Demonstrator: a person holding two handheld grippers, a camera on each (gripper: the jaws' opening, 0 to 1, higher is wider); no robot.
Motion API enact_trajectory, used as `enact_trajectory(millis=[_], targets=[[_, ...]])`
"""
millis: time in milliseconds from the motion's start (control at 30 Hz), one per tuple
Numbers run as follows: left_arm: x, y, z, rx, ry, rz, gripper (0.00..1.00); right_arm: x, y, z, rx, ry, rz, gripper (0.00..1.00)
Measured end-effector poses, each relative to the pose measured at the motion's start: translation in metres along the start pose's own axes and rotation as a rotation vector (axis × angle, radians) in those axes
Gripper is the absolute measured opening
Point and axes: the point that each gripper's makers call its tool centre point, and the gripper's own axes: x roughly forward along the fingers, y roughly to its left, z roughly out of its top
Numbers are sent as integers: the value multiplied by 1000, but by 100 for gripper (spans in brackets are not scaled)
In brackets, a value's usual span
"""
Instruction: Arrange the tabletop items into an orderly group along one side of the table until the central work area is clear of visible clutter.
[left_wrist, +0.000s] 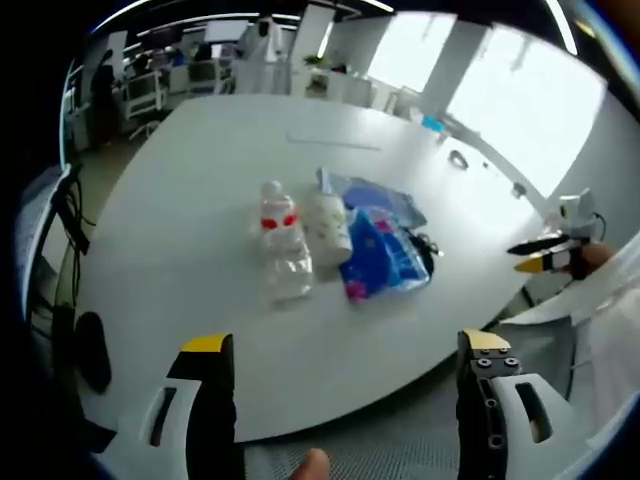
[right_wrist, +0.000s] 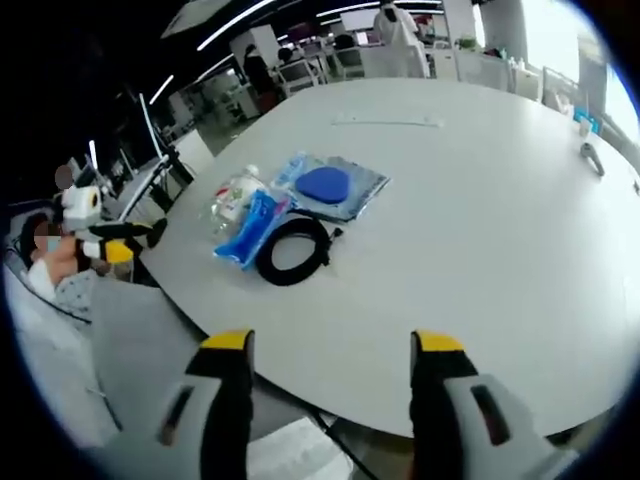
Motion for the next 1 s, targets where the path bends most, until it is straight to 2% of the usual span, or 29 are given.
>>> enact_trajectory(millis=[167, 367, 767, 1000], targets=[[0, 5, -5, -8, 3, 17, 90, 1, 5, 5, -26, -7, 12, 64], [-1, 4, 3, -36, -36, 6, 89, 0, 7, 12, -37, -43, 24, 63], [5, 2, -3, -46, -16, 4, 88, -2, 3, 3, -25, -34, 29, 62], [12, 3, 5, -28, -4, -3, 88, -1, 2, 3, -17, -34, 27, 61]])
